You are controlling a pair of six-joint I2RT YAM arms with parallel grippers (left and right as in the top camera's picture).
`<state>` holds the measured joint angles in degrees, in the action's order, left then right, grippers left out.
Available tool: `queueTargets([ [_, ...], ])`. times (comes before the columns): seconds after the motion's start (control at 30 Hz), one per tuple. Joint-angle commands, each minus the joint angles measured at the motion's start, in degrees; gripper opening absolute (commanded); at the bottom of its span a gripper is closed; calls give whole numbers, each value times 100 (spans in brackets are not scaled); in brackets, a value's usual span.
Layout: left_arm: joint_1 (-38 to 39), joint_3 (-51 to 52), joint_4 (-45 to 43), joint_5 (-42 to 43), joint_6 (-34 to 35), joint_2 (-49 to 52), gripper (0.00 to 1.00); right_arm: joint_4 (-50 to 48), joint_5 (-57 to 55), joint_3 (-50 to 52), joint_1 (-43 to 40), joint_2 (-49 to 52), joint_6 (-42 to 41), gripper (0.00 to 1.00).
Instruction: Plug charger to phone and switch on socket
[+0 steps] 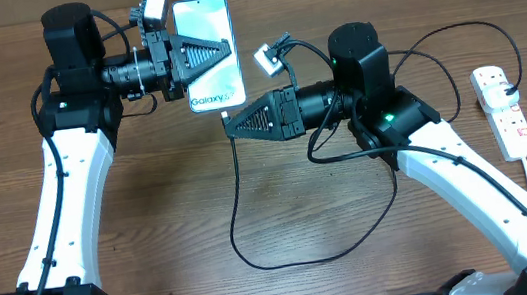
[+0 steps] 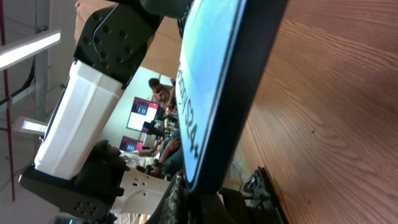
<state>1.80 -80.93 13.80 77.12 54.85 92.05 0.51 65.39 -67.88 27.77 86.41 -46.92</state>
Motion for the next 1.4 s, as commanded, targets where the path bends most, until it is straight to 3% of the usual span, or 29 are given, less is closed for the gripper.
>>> queueTargets([
  [0.0, 15, -76, -28, 68, -181, -55, 4, -87, -146, -153, -13, -127, -101, 4],
  [1.37, 13, -76, 269, -59, -35, -55, 4, -186, -365, -153, -79, -127, -428, 4],
])
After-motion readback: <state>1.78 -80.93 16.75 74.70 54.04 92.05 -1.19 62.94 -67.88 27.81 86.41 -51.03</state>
